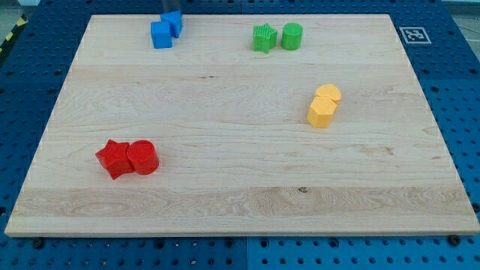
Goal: Slightly push the blue blocks towards the left of the green blocks
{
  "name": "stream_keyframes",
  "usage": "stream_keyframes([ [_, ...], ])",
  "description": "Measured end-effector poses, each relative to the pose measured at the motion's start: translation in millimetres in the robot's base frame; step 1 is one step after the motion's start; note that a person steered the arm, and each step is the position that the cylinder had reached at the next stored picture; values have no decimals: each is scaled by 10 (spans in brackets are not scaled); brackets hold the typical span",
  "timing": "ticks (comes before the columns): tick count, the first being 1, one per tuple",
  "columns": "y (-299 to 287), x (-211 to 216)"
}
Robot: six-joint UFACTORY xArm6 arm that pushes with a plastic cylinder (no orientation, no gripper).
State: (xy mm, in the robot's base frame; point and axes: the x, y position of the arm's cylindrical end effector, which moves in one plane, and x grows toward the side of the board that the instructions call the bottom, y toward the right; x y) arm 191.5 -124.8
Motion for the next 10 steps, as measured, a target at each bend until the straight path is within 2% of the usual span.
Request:
stream_keyframes([
  [2,-684,156],
  [3,-576,204],
  [4,-222,-1],
  [5,-160,113],
  [6,-159,460],
  [7,-98,557],
  [10,-66,569],
])
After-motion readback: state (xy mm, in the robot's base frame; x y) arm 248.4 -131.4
